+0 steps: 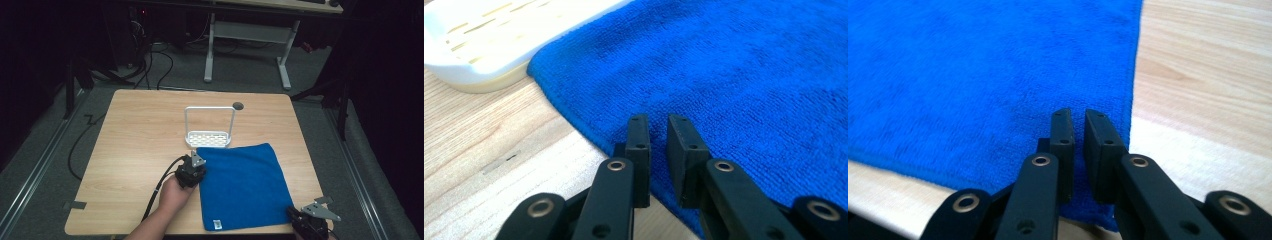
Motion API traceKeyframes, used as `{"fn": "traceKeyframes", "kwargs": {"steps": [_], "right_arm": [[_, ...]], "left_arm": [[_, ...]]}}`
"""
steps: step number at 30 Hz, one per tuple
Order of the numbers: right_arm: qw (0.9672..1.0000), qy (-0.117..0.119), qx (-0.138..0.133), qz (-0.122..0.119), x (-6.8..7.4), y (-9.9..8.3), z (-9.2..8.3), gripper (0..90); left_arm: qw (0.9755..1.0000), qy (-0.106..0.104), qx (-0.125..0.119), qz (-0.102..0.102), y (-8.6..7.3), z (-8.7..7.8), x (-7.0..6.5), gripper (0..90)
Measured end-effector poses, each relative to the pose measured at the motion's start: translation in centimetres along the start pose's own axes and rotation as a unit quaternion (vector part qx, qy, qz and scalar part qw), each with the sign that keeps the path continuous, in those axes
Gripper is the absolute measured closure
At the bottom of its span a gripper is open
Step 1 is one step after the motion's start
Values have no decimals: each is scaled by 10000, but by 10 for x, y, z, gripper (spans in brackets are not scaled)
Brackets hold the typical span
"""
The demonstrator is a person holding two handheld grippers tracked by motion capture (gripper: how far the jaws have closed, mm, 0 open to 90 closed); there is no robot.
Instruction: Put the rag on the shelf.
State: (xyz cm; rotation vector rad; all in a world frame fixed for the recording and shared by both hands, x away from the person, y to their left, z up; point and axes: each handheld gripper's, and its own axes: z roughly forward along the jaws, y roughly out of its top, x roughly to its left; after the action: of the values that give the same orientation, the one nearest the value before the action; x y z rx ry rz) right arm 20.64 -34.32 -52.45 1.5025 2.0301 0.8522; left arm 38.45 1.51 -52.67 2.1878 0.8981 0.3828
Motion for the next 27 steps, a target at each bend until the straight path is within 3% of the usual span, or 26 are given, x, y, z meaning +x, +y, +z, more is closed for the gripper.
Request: {"fn": "traceKeyframes", "kwargs": {"steps": [4, 6, 8, 9, 13, 16, 20, 27], "right_arm": [[9999, 46, -99, -21, 0, 2, -2, 808], [9993, 29, -353, 94, -5, 9, -4, 790], [9991, 14, -403, 86, -7, 11, -3, 786], [9991, 19, -421, 84, -12, 18, 4, 768], [9991, 5, -418, -27, -21, 36, 23, 742], [9992, 13, -404, -23, -25, 47, 35, 733], [9997, 140, -173, 18, -32, 62, 61, 742], [9996, 210, -37, -194, -18, 61, 66, 756]], "left_arm": [[10000, 46, 8, -27, 1, -1, -1, 782], [10000, 28, -54, -42, 1, -5, -3, 758], [9997, -122, -167, -155, 0, -12, -7, 748], [9989, -339, -184, -276, -3, -16, -10, 725], [9980, -582, -31, -234, -13, -19, -26, 698], [9982, -569, -23, -187, -18, -19, -31, 685], [9983, -537, -105, -197, -26, -25, -32, 689], [9992, -370, -75, -123, -35, -35, -26, 711]]}}
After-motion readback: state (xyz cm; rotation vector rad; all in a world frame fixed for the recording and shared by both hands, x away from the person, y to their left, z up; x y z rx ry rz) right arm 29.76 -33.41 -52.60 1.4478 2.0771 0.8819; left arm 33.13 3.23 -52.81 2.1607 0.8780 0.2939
